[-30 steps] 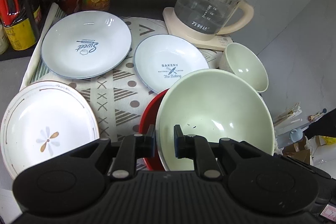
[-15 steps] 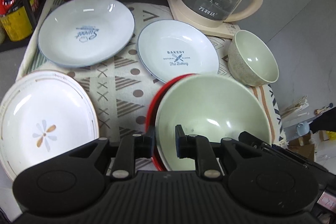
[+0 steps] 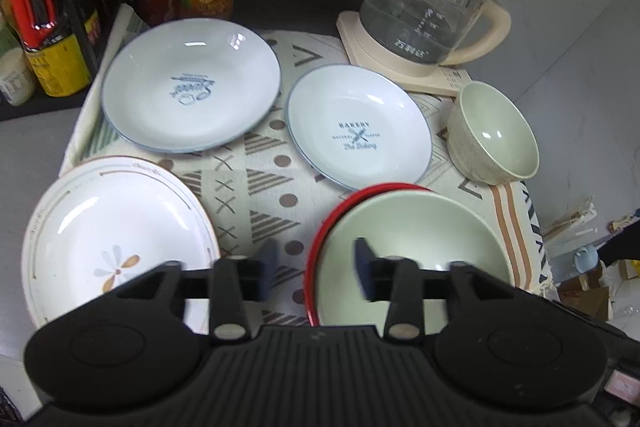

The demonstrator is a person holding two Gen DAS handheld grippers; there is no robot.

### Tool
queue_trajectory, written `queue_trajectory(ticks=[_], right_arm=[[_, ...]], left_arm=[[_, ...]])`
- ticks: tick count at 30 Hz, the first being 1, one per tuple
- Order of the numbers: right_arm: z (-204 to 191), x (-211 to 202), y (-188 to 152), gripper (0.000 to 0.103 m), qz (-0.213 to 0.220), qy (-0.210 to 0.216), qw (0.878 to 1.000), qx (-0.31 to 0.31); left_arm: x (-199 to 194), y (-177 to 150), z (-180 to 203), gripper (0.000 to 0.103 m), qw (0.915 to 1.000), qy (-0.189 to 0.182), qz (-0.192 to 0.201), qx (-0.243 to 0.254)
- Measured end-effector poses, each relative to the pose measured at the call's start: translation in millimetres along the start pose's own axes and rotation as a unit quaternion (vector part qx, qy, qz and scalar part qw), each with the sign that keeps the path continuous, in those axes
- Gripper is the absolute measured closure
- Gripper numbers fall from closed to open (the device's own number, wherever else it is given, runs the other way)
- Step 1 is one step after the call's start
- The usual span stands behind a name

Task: Organize plates and bowls
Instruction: 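Carry the green bowl over the red bowl and lower it inside, then open both grippers and release the green bowl in the red bowl, then move both grippers to the smaller pale green bowl and grasp its rim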

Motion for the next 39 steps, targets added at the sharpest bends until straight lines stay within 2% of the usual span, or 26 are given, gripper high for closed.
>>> queue_trajectory(ticks=[5,9,16,21,39], right_arm=[[-4.8,-18.1,2.1,0.06,0.011,0.006,1.0,-0.007],[-5.6,-28.0,7.0,0.057,0.018,0.013,1.0,-0.012],[-1.2,-40.2,15.6,0.04,0.033,0.014,0.999,-0.018],[6.1,-45.4,17.2,0.021,0.042,0.01,0.999,-0.018],[65.4,-60.6,43.1,0.019,0.092,-0.015,0.996,0.013]], left_arm=[[-8.6,5.1,0.4,0.04,1.0,0.002,0.004,0.002],[-14.9,9.0,4.8,0.028,0.9999,0.004,0.015,0.005],[-15.3,11.1,19.8,0.026,0.9998,-0.001,0.014,0.015],[-12.7,10.0,35.3,0.025,0.9996,-0.004,0.013,0.027],[1.1,29.2,105.8,0.025,0.998,-0.025,0.044,0.039]])
Point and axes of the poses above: each gripper's, at about its wrist camera, not at the fingertips, and x roughly the way its jaws point, z to its right, y to its top, the point moved 3 cm from there along x, roughly the way its jaws point, and after that the axes turned 9 degrees about y, right-handed, at the moved point
